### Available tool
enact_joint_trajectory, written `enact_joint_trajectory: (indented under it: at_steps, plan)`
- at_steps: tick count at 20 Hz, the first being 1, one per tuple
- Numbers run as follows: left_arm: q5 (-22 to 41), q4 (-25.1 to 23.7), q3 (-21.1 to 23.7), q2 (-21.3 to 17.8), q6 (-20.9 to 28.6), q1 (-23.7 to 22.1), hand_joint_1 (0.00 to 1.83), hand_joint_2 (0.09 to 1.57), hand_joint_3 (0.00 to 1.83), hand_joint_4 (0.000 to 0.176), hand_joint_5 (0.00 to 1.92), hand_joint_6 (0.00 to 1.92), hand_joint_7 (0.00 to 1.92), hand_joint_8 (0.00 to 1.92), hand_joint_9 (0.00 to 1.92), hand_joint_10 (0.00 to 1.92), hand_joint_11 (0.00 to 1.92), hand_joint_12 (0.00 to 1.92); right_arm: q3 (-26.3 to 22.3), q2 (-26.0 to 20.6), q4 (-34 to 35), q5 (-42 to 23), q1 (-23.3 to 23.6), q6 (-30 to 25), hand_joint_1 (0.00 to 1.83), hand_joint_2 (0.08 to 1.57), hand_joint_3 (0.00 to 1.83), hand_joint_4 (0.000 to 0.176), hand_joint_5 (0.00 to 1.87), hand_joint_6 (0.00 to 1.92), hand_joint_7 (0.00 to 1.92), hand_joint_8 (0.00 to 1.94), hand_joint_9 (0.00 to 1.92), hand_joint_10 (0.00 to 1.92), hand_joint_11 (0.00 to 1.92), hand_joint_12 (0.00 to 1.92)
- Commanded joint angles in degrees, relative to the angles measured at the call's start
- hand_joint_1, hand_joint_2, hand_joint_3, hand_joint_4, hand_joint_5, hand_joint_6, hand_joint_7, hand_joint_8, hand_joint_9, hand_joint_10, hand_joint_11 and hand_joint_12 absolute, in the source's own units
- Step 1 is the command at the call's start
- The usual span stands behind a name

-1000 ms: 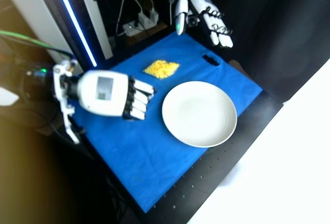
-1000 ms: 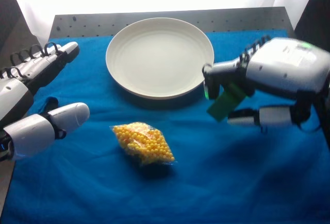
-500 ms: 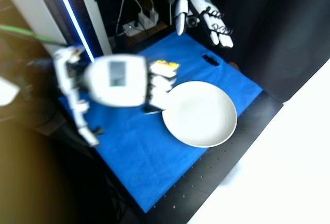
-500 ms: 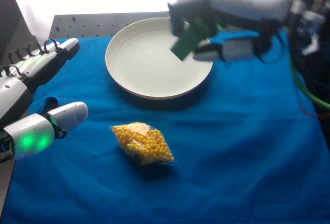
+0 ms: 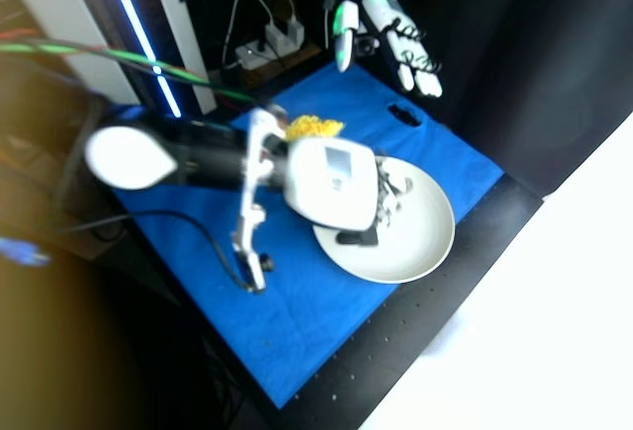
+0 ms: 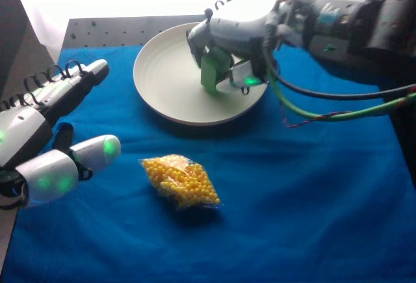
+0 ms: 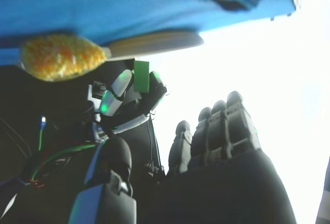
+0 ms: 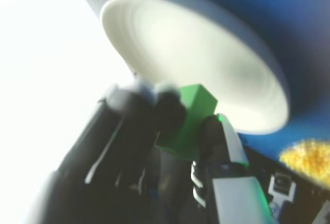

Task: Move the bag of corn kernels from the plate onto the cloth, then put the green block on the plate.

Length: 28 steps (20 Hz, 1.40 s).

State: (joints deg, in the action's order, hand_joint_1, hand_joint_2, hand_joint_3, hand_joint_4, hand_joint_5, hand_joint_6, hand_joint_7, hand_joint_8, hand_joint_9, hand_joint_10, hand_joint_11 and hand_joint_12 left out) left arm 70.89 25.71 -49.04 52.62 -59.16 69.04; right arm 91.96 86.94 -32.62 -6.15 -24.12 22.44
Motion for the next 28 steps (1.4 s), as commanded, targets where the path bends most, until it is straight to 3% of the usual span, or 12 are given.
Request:
enact_joint_trajectory:
  at_steps: [1, 2, 3, 5, 7, 8, 12, 20, 21, 24, 25, 28]
  plan:
    - [6.7, -1.4, -0.2, 0.2, 0.4, -0.4, 0.24, 1.27, 0.0, 0.128, 0.01, 0.01, 0.0, 0.0, 0.0, 0.0, 0.0, 0.0, 0.4, 0.3, -0.6, -1.8, 0.9, 0.3, 1.17, 1.3, 0.0, 0.0, 0.62, 1.47, 0.68, 1.48, 0.82, 1.34, 0.68, 1.82]
    - [6.6, -1.5, -0.2, 0.2, 0.5, -0.5, 0.24, 1.27, 0.0, 0.128, 0.01, 0.01, 0.0, 0.0, 0.0, 0.0, 0.0, 0.0, 0.7, 0.6, -0.8, -0.5, 0.9, 0.3, 1.17, 1.3, 0.0, 0.0, 0.62, 1.47, 0.68, 1.48, 0.82, 1.34, 0.68, 1.82]
    - [6.6, -1.5, -0.2, 0.2, 0.5, -0.5, 0.23, 1.27, 0.0, 0.131, 0.02, 0.01, 0.0, 0.0, 0.0, 0.0, 0.0, 0.0, 0.7, 0.7, -0.8, 0.3, 0.9, 0.3, 1.27, 1.27, 0.0, 0.0, 0.42, 0.72, 0.7, 1.45, 0.79, 1.36, 0.63, 1.84]
    - [6.5, -1.5, -0.1, 0.3, 0.6, -0.5, 0.26, 1.27, 0.0, 0.152, 0.0, 0.0, 0.0, 0.0, 0.0, 0.0, 0.0, 0.0, 0.5, 0.6, -0.8, 0.5, 0.9, 0.3, 0.72, 1.22, 0.0, 0.0, 0.02, 0.02, 0.06, 0.14, 0.04, 0.32, 0.02, 1.04]
    - [6.5, -1.5, -0.1, 0.3, 0.6, -0.5, 0.26, 1.27, 0.0, 0.139, 0.0, 0.0, 0.0, 0.0, 0.0, 0.0, 0.01, 0.0, -1.1, 0.1, -1.5, 0.0, 0.9, 0.3, 0.68, 1.18, 0.0, 0.028, 0.0, 0.0, 0.01, 0.03, 0.01, 0.07, 0.0, 0.71]
    - [6.6, -1.4, 0.0, 0.3, 0.6, -0.5, 0.22, 1.27, 0.0, 0.129, 0.0, 0.0, 0.0, 0.0, 0.0, 0.0, 0.02, 0.01, -2.2, -1.8, -2.0, -1.1, 1.1, 0.3, 0.58, 1.16, 0.0, 0.093, 0.0, 0.0, 0.0, 0.0, 0.0, 0.0, 0.0, 0.37]
    - [6.5, -1.0, 0.1, 0.4, 0.6, -0.4, 0.27, 1.25, 0.0, 0.169, 0.0, 0.0, 0.0, 0.0, 0.0, 0.0, 0.0, 0.0, -8.2, -8.7, -1.1, -8.7, 2.3, 0.3, 0.55, 1.09, 0.0, 0.084, 0.0, 0.0, 0.0, 0.0, 0.0, 0.0, 0.03, 0.03]
    - [8.5, -0.9, 1.3, -2.0, 0.6, -0.3, 0.24, 1.28, 0.01, 0.118, 0.0, 0.0, 0.0, 0.0, 0.0, 0.0, 0.0, 0.0, -24.1, -27.7, 1.5, -28.3, 1.9, 0.3, 0.6, 1.2, 0.03, 0.041, 0.0, 0.0, 0.0, 0.0, 0.0, 0.0, 0.0, 0.0]
    - [9.3, -1.1, 1.5, -2.5, 0.5, -0.2, 0.25, 1.27, 0.0, 0.165, 0.0, 0.0, 0.0, 0.0, 0.0, 0.0, 0.0, 0.0, -26.0, -30.2, 3.1, -31.5, -0.5, 0.3, 0.37, 1.24, 0.03, 0.122, 0.0, 0.0, 0.0, 0.0, 0.0, 0.0, 0.0, 0.0]
    - [10.5, -1.8, 1.5, -3.9, 0.4, -0.3, 0.26, 1.25, 0.0, 0.176, 0.0, 0.0, 0.0, 0.0, 0.0, 0.0, 0.0, 0.0, -30.6, -36.5, 12.3, -40.3, -8.6, 6.1, 0.34, 1.19, 0.0, 0.171, 0.0, 0.0, 0.0, 0.0, 0.0, 0.0, 0.0, 0.0]
    - [11.2, -2.0, 1.4, -4.3, 0.4, -0.4, 0.3, 1.22, 0.0, 0.176, 0.0, 0.0, 0.0, 0.0, 0.0, 0.0, 0.0, 0.0, -33.0, -38.7, 16.6, -43.6, -12.0, 10.0, 0.35, 1.2, 0.0, 0.128, 0.0, 0.0, 0.0, 0.0, 0.0, 0.0, 0.0, 0.0]
    - [13.0, -2.3, 1.5, -5.5, 0.1, -0.8, 0.35, 1.19, 0.0, 0.176, 0.0, 0.0, 0.0, 0.0, 0.0, 0.0, 0.0, 0.0, -36.2, -42.9, 23.6, -51.7, -20.4, 12.3, 0.3, 1.2, 0.0, 0.117, 0.0, 0.0, 0.0, 0.0, 0.0, 0.0, 0.0, 0.0]
